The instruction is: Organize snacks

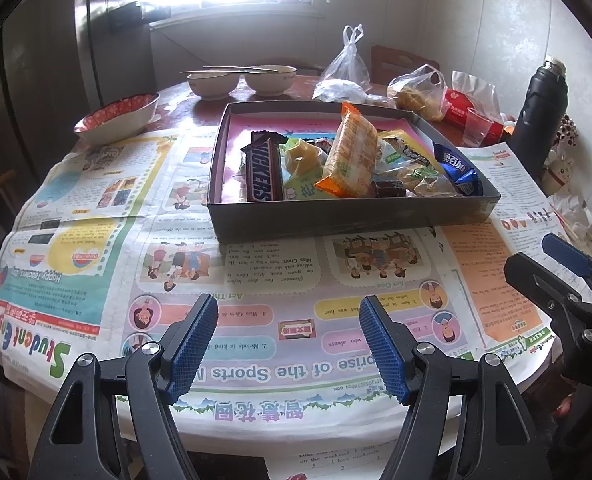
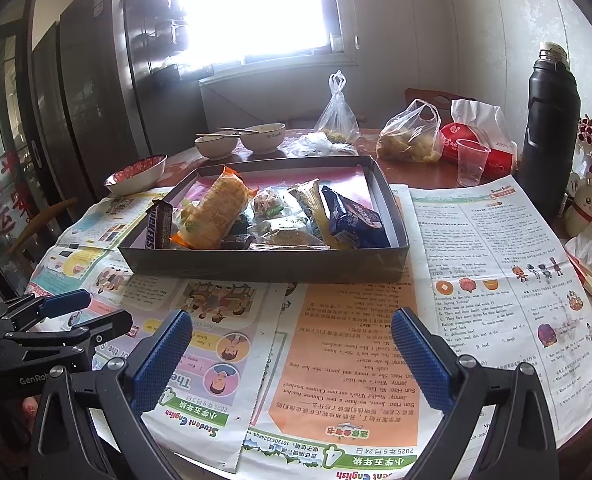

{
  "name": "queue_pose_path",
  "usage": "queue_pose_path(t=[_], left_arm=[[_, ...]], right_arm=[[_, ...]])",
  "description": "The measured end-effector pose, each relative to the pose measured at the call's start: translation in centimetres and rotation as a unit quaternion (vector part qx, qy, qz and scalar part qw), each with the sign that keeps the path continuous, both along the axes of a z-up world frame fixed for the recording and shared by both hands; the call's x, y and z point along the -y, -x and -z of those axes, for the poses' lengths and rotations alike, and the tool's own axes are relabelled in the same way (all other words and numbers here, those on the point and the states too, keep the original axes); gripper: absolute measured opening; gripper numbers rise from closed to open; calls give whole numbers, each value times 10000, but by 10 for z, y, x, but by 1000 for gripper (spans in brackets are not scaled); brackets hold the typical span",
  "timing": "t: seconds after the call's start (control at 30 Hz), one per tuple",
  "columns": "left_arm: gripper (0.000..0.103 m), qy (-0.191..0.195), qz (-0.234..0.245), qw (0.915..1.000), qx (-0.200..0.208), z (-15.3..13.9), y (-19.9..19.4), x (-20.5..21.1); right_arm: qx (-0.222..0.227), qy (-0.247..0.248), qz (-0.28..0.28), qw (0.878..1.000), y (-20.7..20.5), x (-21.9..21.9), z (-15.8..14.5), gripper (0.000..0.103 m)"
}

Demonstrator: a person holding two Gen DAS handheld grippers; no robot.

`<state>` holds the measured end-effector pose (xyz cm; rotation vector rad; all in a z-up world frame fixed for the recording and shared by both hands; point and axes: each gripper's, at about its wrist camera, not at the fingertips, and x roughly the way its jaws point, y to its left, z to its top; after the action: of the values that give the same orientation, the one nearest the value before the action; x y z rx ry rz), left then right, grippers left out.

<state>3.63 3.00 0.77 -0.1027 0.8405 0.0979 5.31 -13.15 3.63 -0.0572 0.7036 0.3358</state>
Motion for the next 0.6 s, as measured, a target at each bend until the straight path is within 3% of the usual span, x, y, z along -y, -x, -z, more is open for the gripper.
queue_pose_path(t=[0.6], left_arm=[[75,30,-89,10000,-2,3,-2,-3]], right_arm=[[-24,-24,92,10000,-4,6,5,101]])
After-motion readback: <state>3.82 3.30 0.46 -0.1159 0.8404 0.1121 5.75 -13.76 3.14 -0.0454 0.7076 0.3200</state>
